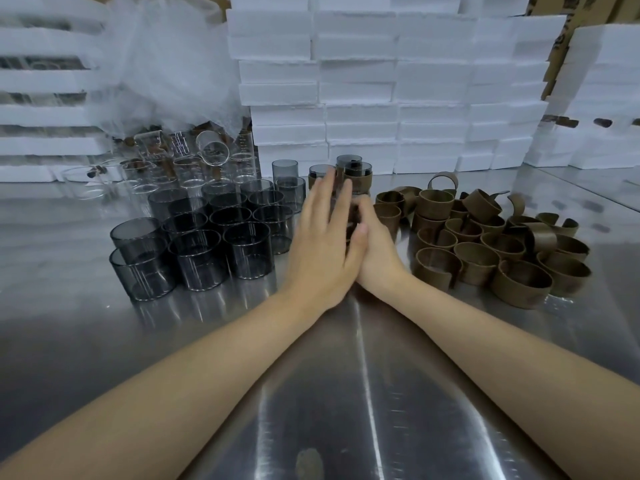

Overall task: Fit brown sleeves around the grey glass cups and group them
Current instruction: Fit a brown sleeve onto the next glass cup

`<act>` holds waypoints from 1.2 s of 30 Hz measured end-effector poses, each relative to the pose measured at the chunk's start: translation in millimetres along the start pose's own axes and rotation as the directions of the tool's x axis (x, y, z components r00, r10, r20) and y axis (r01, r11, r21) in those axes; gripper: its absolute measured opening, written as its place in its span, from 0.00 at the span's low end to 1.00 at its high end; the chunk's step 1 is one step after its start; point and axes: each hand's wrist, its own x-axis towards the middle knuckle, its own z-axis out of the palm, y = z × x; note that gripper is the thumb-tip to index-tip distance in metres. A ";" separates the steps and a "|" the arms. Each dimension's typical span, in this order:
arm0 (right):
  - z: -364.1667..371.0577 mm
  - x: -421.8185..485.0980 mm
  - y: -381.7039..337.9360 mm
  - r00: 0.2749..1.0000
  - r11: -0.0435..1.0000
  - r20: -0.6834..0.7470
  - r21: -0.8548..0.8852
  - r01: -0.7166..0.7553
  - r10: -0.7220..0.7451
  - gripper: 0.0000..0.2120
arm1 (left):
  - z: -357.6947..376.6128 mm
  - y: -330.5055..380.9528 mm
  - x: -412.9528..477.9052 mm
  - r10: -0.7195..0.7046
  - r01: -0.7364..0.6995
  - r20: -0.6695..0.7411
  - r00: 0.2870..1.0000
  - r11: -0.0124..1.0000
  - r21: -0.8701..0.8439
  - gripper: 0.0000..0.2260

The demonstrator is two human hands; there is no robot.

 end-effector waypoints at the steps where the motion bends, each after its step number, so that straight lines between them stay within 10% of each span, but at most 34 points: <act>1: -0.5 -1.2 -1.6 1.000 1.000 0.010 -0.008 0.006 -0.006 0.05 | 0.3 0.7 0.2 -0.021 0.021 -0.011 1.000 1.000 -0.011 0.26; 5: 1.4 -2.7 -7.2 0.991 0.995 0.131 -0.098 -0.011 0.024 0.19 | -5.6 -7.2 1.3 -0.274 0.251 -0.019 0.962 0.904 -0.347 0.22; 9: 0.1 -4.9 -10.8 0.979 0.999 0.198 0.003 -0.036 0.035 0.25 | -9.6 -3.8 13.6 -0.577 0.436 0.128 0.807 0.434 -0.788 0.17; 15: 1.5 -8.5 -15.6 0.980 0.986 0.200 0.168 -0.010 -0.024 0.27 | -8.7 -16.5 15.3 -0.543 0.559 0.489 0.682 -0.043 -0.828 0.24; 22: 3.1 -2.0 -6.6 0.992 0.991 0.115 0.111 -0.069 0.057 0.30 | -6.2 -17.4 19.5 -0.533 0.586 0.481 0.696 0.034 -0.810 0.31; 28: -3.8 6.7 -6.2 0.986 0.981 -0.003 0.094 -0.167 0.168 0.22 | 0.7 -9.9 8.1 -0.305 0.484 0.379 0.873 0.468 -0.739 0.27; 31: -4.7 6.7 -5.4 0.982 0.981 -0.001 0.034 -0.190 0.190 0.22 | 0.4 -12.8 6.7 -0.258 0.463 0.386 0.886 0.441 -0.769 0.39; 36: -8.7 10.4 -4.8 0.950 0.943 0.052 -0.154 -0.297 0.307 0.19 | 2.8 -12.0 5.9 -0.275 0.444 0.353 0.895 0.452 -0.774 0.31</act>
